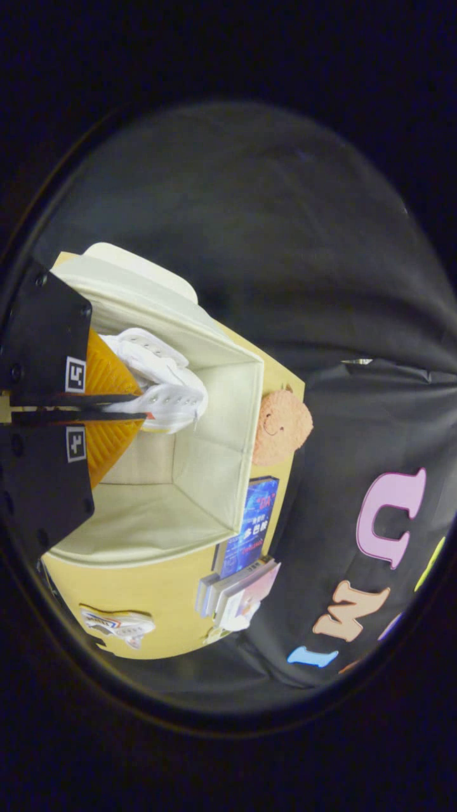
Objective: Open the storage box then place both shoes into the box .Put the left shoe in first, then the right shoe, with the right side of both shoes facing outward in a uniform manner.
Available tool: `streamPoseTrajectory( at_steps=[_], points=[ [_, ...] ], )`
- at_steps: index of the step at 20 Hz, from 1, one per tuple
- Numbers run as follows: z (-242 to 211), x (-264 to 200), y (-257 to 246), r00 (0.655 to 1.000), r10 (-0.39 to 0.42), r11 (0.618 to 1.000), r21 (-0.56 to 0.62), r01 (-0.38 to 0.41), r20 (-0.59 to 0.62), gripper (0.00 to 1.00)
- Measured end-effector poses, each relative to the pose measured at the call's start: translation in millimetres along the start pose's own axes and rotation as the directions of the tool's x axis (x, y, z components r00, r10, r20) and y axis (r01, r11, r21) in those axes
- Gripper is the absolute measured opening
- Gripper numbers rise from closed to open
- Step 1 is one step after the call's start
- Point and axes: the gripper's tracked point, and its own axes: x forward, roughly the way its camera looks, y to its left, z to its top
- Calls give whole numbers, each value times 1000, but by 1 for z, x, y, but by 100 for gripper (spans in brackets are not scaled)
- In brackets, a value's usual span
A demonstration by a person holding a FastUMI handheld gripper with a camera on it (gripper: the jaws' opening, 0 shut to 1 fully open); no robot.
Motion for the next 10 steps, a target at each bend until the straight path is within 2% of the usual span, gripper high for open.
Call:
streamPoseTrajectory(
  at_steps=[1, 2, 4, 7, 10],
  points=[
    [-3, 0, 1, 1000, 14, 1000, -1, -14, -12, 5],
    [1, -3, 2, 1000, 24, 1000, 13, -24, 5, 13],
    [20, -20, 8, 994, 79, 993, 78, -85, 75, 17],
    [47, -48, 9, 976, 150, 969, 170, -177, 159, 53],
    [63, -75, -16, 957, 173, 957, 188, -219, 234, 87]
  ],
)
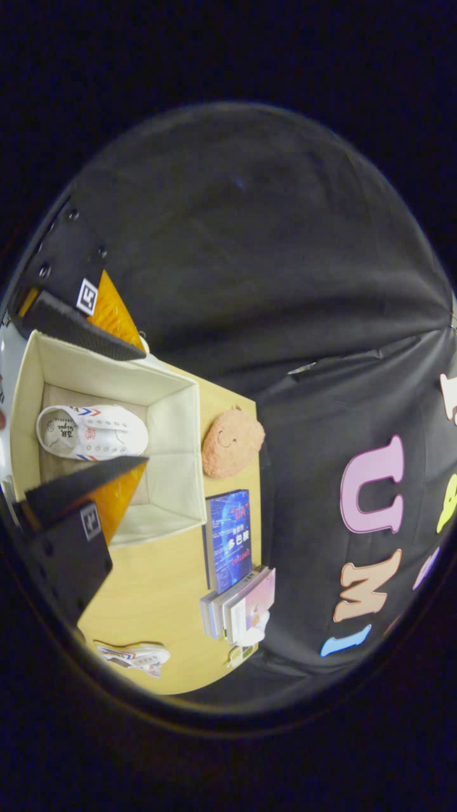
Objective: Open the storage box then place both shoes into the box .Put the left shoe in first, then the right shoe, with the right side of both shoes facing outward in a uniform manner.
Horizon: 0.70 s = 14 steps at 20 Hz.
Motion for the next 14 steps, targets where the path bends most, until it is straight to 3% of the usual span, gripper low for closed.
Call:
streamPoseTrajectory(
  at_steps=[1, 3, 5, 9, 14],
  points=[
    [6, -7, -8, 1000, 18, 1000, 3, -18, 22, 99],
    [16, -24, -33, 998, 13, 1000, -8, -13, 55, 99],
    [24, -44, -70, 997, -42, 999, -31, 44, 64, 99],
    [32, -78, -177, 968, -237, 967, -78, 243, 80, 99],
    [0, -111, -316, 885, -465, 882, -89, 463, -5, 100]
  ],
)
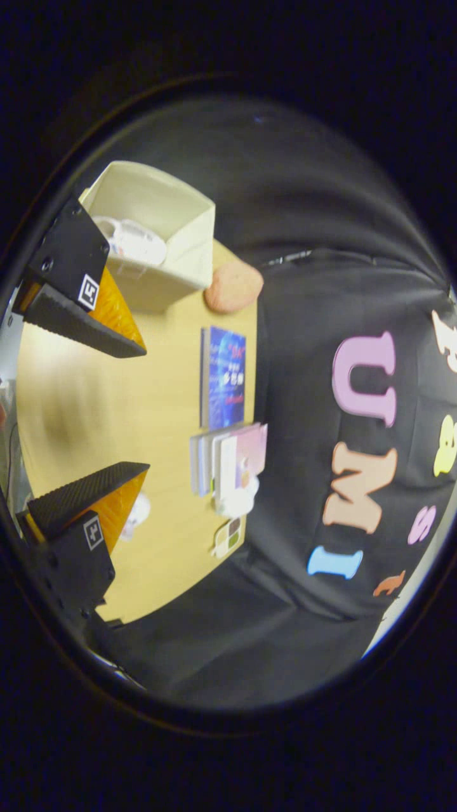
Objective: Open the storage box then place both shoes into the box .Put the left shoe in first, then the right shoe, with the right side of both shoes facing outward in a uniform manner.
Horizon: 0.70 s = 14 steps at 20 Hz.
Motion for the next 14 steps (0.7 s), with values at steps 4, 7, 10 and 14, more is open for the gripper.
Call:
streamPoseTrajectory(
  at_steps=[4, 7, 10, 14],
  points=[
    [-43, 19, -91, 981, -160, 987, 14, 162, -109, 100],
    [-73, 32, -135, 957, -222, 973, 20, 230, -185, 100],
    [-100, 40, -163, 931, -256, 965, -7, 263, -259, 97],
    [-131, 46, -201, 895, -295, 953, -35, 301, -334, 95]
  ],
)
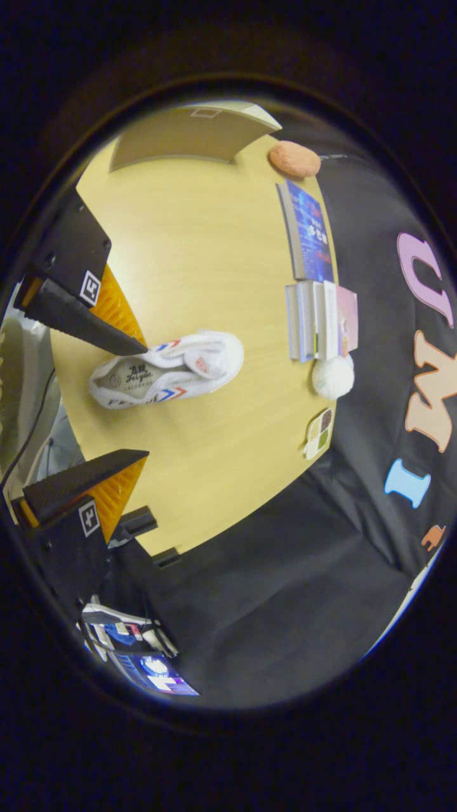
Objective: Open the storage box then place both shoes into the box .Put the left shoe in first, then the right shoe, with the right side of both shoes facing outward in a uniform manner.
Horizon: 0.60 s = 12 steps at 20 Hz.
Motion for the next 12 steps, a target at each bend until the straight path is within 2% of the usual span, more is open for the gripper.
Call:
streamPoseTrajectory(
  at_steps=[6, 12],
  points=[
    [-25, 50, -12, 996, 10, 990, -141, -23, -89, 92],
    [-16, 95, 5, 995, 72, 986, -149, -81, -63, 86]
  ],
)
